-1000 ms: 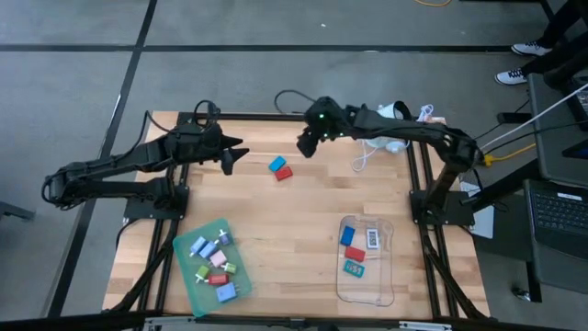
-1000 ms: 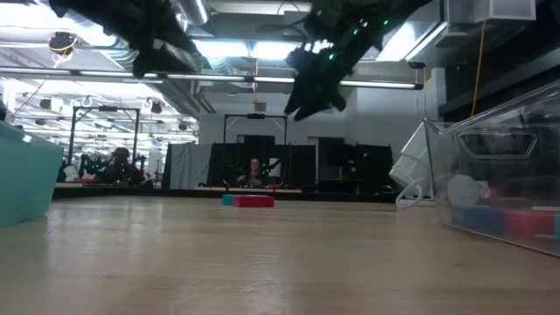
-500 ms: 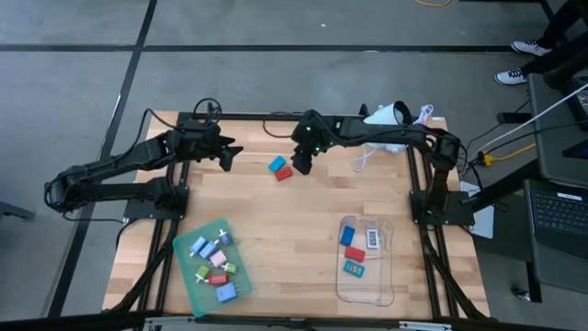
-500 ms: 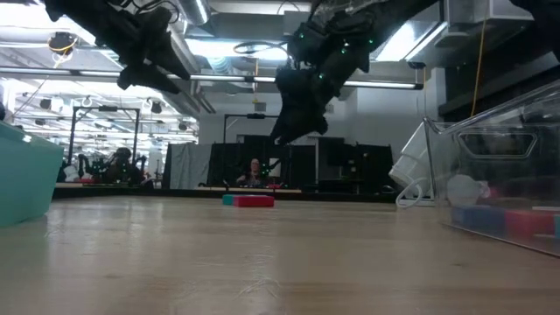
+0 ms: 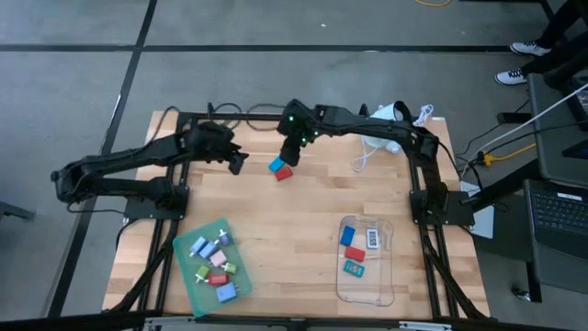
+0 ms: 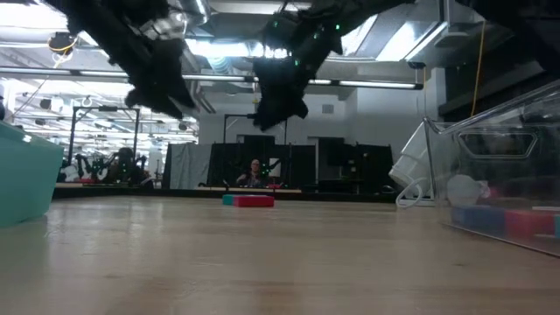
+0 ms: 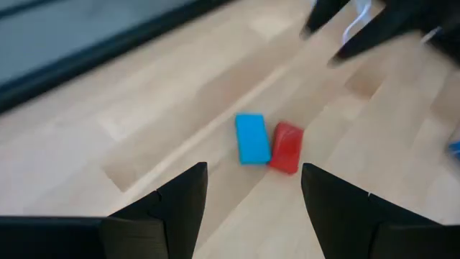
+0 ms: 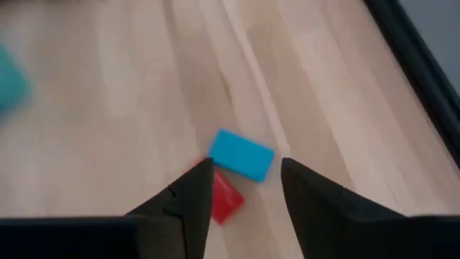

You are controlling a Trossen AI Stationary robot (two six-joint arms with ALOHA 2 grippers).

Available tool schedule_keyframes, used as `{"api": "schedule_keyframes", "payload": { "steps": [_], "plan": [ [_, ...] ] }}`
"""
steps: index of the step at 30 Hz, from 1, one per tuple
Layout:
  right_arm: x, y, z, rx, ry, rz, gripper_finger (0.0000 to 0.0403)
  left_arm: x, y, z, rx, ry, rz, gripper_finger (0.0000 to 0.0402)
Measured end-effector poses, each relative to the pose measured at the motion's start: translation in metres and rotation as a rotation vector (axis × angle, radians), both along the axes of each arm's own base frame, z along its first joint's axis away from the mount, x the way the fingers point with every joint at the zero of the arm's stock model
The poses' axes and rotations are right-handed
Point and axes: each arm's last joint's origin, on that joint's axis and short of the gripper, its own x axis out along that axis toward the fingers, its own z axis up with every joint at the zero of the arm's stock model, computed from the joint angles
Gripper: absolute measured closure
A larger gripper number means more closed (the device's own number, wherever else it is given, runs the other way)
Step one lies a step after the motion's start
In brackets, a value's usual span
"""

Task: Pick & Place Office items
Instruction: Put the light blue digital clock into the transparent bin

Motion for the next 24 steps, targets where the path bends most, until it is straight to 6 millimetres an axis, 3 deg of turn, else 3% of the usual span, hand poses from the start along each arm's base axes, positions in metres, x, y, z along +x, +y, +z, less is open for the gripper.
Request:
{"api": "schedule_keyframes", "payload": {
  "steps": [5, 9, 17, 20, 24],
  "plan": [
    [-0.008, -0.001, 0.055, 0.037, -0.157, 0.016, 0.0267, 0.025, 0.012, -0.022, -0.016, 0.061, -0.058, 0.0205],
    [-0.031, -0.001, 0.111, -0.009, -0.291, -0.001, 0.0283, 0.047, 0.022, -0.041, -0.001, 0.075, -0.108, 0.0230],
    [-0.076, 0.010, 0.196, -0.130, -0.455, -0.101, 0.0302, 0.068, 0.033, -0.087, -0.040, 0.198, -0.112, 0.0291],
    [-0.086, 0.013, 0.213, -0.160, -0.501, -0.121, 0.0308, 0.074, 0.036, -0.099, -0.046, 0.211, -0.113, 0.0318],
    [-0.090, 0.014, 0.219, -0.167, -0.513, -0.125, 0.0311, 0.082, 0.040, -0.101, -0.040, 0.142, -0.129, 0.0339]
  ]
}}
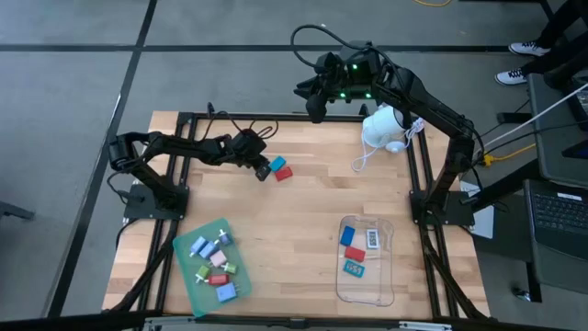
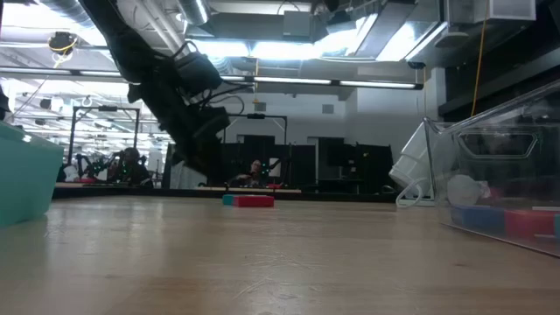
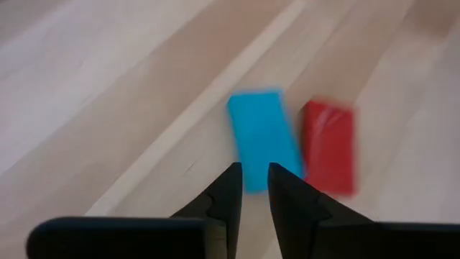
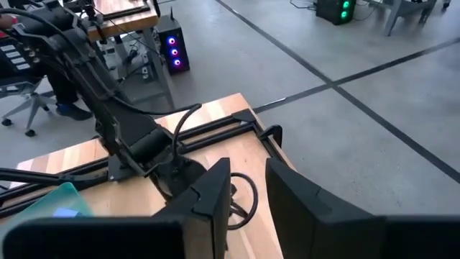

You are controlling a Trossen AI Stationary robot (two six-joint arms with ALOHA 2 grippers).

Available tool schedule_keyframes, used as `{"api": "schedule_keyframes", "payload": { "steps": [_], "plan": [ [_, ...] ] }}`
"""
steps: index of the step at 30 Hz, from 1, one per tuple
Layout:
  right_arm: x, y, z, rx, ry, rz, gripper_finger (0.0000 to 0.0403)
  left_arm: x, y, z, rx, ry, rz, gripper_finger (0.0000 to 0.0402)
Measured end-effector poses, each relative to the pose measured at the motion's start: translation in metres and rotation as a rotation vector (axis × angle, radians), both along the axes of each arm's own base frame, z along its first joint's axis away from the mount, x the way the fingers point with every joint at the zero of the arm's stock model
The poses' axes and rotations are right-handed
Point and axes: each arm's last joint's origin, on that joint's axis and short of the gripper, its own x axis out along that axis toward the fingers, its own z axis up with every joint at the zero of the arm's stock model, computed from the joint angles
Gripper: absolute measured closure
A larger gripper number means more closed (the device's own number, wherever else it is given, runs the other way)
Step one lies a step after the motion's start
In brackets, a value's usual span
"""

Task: Pick & Place Office items
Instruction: Put the light blue digital clock into the transparent bin

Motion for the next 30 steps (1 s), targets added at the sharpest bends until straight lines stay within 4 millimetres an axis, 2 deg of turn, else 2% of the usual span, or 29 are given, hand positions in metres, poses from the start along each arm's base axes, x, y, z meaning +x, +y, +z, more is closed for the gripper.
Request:
{"api": "schedule_keyframes", "payload": {
  "steps": [4, 7, 11, 16, 21, 25, 30],
  "plan": [
    [-0.001, 0.000, -0.001, 0.004, 0.012, 0.001, 0.0307, 0.008, 0.010, 0.014, -0.086, -0.123, 0.016, 0.0323],
    [0.000, 0.000, -0.002, 0.003, 0.017, 0.002, 0.0300, 0.012, 0.016, 0.024, -0.131, -0.175, 0.034, 0.0277],
    [0.000, 0.000, -0.002, -0.008, 0.023, 0.008, 0.0290, 0.015, 0.021, 0.032, -0.080, -0.139, 0.090, 0.0198],
    [0.000, 0.000, -0.002, -0.023, 0.027, 0.014, 0.0283, 0.020, 0.025, 0.023, -0.076, -0.091, 0.098, 0.0137],
    [0.000, 0.000, -0.002, -0.039, 0.032, 0.023, 0.0282, 0.033, 0.027, 0.007, -0.108, -0.039, 0.107, 0.0124],
    [0.000, 0.000, -0.002, -0.036, 0.033, 0.030, 0.0282, 0.050, 0.028, 0.006, -0.091, -0.027, 0.075, 0.0126],
    [0.000, 0.000, -0.003, -0.032, 0.038, 0.033, 0.0282, 0.063, 0.026, 0.000, -0.049, 0.145, 0.020, 0.0126]
  ]
}}
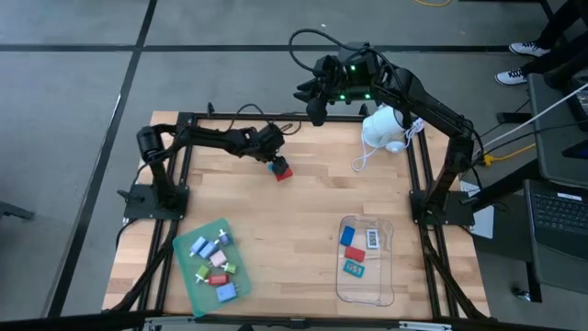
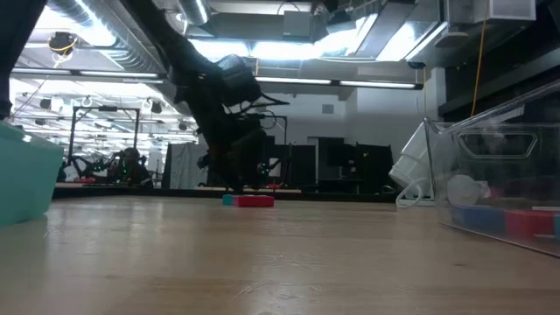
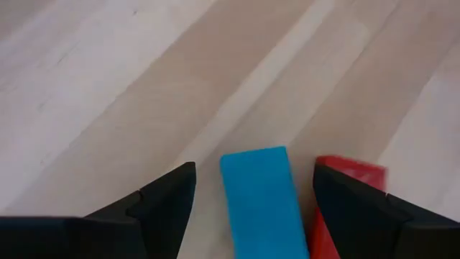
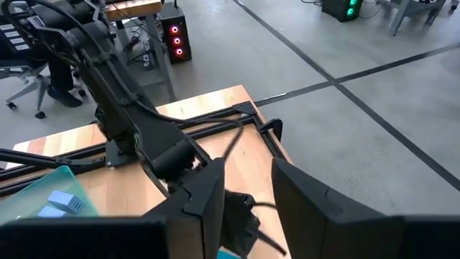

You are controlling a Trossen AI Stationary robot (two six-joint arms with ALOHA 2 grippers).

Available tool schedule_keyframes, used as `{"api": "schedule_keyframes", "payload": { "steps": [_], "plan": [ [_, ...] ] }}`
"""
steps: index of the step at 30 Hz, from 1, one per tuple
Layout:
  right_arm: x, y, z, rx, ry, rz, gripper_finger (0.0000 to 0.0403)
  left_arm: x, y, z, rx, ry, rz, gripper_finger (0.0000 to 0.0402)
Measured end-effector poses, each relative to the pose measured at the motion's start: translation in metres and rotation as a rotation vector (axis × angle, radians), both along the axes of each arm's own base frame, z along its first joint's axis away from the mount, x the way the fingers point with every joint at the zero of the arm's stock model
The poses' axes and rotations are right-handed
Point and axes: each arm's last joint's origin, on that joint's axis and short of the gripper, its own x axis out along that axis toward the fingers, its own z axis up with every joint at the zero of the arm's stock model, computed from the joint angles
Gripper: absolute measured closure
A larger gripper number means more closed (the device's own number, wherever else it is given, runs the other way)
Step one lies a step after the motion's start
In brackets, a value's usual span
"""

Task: Pick & Place Office items
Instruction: Put the light blue digital clock into the transparent bin

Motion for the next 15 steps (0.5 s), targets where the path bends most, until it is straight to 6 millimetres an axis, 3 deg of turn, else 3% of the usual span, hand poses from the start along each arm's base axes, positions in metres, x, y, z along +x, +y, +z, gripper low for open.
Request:
{"api": "schedule_keyframes", "payload": {
  "steps": [6, 15],
  "plan": [
    [0.000, 0.000, 0.000, 0.000, 0.003, 0.001, 0.0282, 0.010, -0.002, -0.010, 0.003, 0.042, -0.048, 0.0127],
    [0.000, 0.000, 0.000, -0.007, 0.005, 0.005, 0.0281, 0.002, -0.006, -0.014, -0.038, 0.140, -0.056, 0.0127]
  ]
}}
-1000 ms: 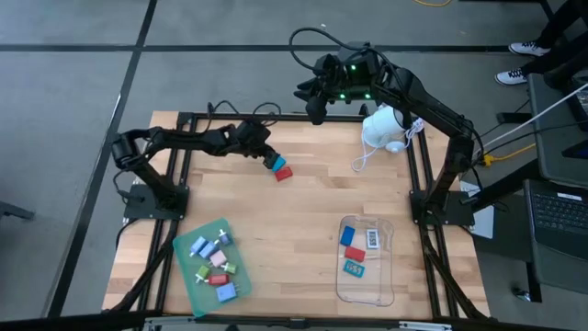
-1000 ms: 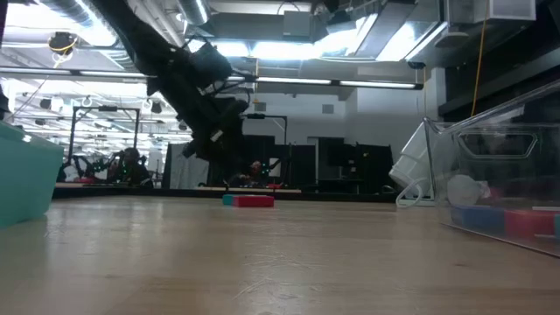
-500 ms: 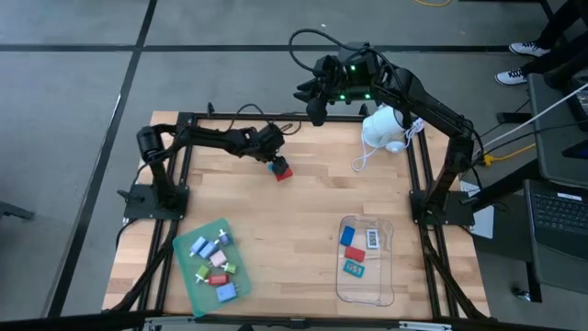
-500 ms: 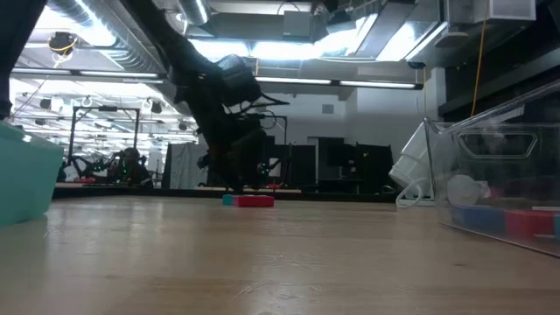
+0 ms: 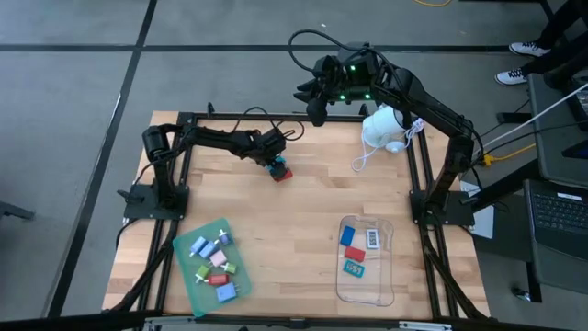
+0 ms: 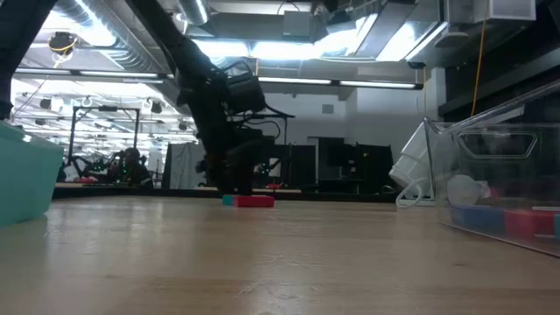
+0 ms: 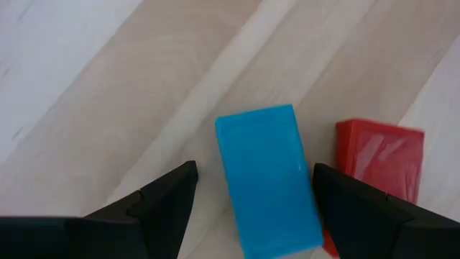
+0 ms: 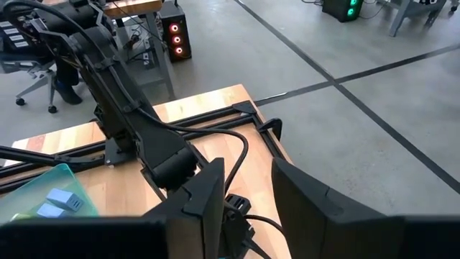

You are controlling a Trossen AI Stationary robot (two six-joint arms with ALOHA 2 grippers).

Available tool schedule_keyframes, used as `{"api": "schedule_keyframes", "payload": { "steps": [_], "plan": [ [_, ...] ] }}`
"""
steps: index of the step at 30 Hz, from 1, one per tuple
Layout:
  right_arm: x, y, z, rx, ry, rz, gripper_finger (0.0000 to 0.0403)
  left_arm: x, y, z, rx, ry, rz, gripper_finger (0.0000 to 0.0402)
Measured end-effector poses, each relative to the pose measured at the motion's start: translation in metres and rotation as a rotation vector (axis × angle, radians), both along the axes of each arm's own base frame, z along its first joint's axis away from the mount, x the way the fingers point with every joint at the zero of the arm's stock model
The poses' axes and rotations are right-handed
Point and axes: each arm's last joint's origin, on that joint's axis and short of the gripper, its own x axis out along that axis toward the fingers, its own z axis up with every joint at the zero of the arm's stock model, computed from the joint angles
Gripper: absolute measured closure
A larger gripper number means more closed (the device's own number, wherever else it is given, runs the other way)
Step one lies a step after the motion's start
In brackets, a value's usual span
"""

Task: Pick & Place Office items
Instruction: Put the light blue digital clock into the transparent bin

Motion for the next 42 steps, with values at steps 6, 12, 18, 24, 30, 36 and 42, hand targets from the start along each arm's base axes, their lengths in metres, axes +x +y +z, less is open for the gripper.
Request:
{"api": "schedule_keyframes", "payload": {
  "steps": [6, 12, 18, 24, 30, 36, 42],
  "plan": [
    [0.000, 0.000, 0.000, -0.015, 0.005, 0.007, 0.0281, -0.005, -0.003, -0.002, -0.049, 0.051, 0.025, 0.0127],
    [0.000, 0.000, 0.000, -0.015, 0.005, 0.007, 0.0281, -0.006, -0.004, -0.002, -0.092, 0.046, 0.064, 0.0127],
    [0.000, 0.001, 0.000, -0.006, 0.001, 0.034, 0.0281, -0.007, -0.005, -0.003, -0.108, 0.055, 0.080, 0.0127],
    [0.000, 0.001, 0.000, 0.000, -0.001, 0.047, 0.0281, -0.010, -0.007, -0.004, -0.135, 0.082, 0.080, 0.0127],
    [0.000, 0.001, 0.000, 0.000, -0.001, 0.047, 0.0282, -0.010, -0.007, -0.005, -0.133, 0.087, 0.086, 0.0134],
    [0.000, 0.001, 0.000, 0.000, -0.001, 0.046, 0.0282, -0.012, -0.005, -0.006, -0.120, 0.094, 0.085, 0.0189],
    [0.000, 0.001, 0.000, -0.002, -0.001, 0.047, 0.0282, -0.011, -0.005, -0.005, -0.124, 0.074, 0.087, 0.0252]
  ]
}}
